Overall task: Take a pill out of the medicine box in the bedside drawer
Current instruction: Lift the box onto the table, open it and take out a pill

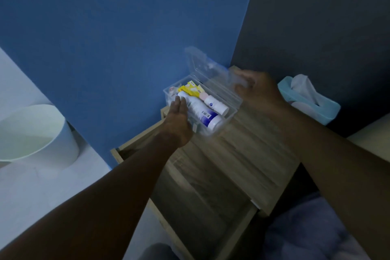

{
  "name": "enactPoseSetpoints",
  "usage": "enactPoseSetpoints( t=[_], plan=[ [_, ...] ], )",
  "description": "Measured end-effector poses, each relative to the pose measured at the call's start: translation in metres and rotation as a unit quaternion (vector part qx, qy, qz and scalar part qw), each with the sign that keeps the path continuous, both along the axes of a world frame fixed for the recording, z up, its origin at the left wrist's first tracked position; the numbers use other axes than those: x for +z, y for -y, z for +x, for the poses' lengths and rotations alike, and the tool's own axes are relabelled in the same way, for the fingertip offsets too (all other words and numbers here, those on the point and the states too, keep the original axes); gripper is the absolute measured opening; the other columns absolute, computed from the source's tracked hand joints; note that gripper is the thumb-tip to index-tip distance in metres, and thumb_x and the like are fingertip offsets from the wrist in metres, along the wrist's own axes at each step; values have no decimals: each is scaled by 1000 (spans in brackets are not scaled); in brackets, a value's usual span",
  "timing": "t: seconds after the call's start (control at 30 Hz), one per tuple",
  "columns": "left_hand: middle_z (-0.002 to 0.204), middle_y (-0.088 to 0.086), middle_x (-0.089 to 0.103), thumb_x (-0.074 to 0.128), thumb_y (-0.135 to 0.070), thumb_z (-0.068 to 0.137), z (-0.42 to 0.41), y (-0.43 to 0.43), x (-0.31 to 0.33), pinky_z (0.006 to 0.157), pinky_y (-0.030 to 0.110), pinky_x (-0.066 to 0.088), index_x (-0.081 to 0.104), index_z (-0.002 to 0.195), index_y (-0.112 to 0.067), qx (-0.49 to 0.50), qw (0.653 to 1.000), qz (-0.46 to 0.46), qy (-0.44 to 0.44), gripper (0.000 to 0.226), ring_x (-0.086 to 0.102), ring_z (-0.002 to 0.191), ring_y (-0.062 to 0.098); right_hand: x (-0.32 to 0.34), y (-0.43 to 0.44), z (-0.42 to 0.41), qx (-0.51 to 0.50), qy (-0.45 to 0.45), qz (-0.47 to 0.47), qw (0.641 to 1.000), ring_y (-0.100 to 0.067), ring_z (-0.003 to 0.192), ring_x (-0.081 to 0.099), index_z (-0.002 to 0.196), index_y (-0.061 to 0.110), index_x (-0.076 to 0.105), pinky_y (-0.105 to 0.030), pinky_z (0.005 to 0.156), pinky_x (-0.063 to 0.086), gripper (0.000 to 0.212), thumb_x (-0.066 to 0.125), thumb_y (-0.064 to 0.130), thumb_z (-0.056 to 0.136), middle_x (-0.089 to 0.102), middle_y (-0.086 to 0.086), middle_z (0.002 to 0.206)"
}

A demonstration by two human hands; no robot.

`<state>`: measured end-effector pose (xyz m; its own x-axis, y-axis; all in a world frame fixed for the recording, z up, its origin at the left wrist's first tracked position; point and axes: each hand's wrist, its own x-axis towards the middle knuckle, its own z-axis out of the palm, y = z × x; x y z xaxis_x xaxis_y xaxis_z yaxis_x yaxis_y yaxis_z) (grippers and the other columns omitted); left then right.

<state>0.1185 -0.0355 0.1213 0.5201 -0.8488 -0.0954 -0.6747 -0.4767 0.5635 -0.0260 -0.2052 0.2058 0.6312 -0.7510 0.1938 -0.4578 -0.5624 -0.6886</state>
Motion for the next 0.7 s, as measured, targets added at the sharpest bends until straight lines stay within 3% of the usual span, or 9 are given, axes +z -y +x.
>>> enactPoseSetpoints(
  t=[0.1,0.2,0.3,0.4,0.47,0.57,0.63,0.7],
  plan=[
    [165,11,-14,49,-11,95,1,4,-8,123,36,5,-5,156,-7,-27,998,58,23,81,-9,153,27,-5,13,1,5,-14,-105,994,-26,113,65,129,8,64,-20,89,43,38,52,5,93,70,-13,121],
    [164,13,-16,50,-9,92,3,8,-21,122,38,1,-8,155,-6,-37,993,86,77,86,-11,152,29,-18,28,2,-35,-48,-135,989,-29,133,51,144,8,48,-27,108,35,44,43,6,100,56,-14,143],
    [163,18,-14,47,-14,91,6,12,-31,121,44,-5,-9,154,-2,-47,980,108,158,85,-10,151,34,-35,42,10,-86,-40,-66,993,-26,143,39,155,16,28,-35,117,31,59,46,6,100,39,-11,156],
    [162,24,-12,43,-18,91,6,15,-39,120,48,-4,-9,153,2,-51,968,125,213,83,-8,151,39,-54,46,18,-191,39,82,977,-24,144,37,158,20,8,-36,117,33,81,53,0,95,32,-9,160],
    [161,26,-10,44,-18,91,5,16,-43,120,51,-1,-8,152,4,-51,962,122,239,83,-5,150,41,-71,47,20,-243,63,148,957,-24,138,44,156,17,12,-34,113,39,78,53,-2,93,40,-11,154],
    [161,27,-11,49,-16,90,6,16,-47,119,51,-1,-9,152,3,-53,960,115,248,87,-5,150,42,-94,44,21,-248,36,187,950,-24,125,50,135,14,44,-26,95,48,45,50,-1,94,54,-10,133],
    [161,26,-13,50,-15,90,6,15,-48,119,51,-2,-10,152,2,-56,960,114,249,89,-6,150,41,-101,42,21,-256,36,206,944,-25,135,46,150,11,32,-21,98,40,58,49,1,96,45,-11,149],
    [161,25,-14,48,-13,90,6,13,-48,119,50,-3,-12,152,2,-60,960,110,249,87,-8,150,40,-98,37,22,-257,27,156,953,-24,142,39,156,9,21,-18,100,32,66,49,2,97,35,-12,158]
  ],
)
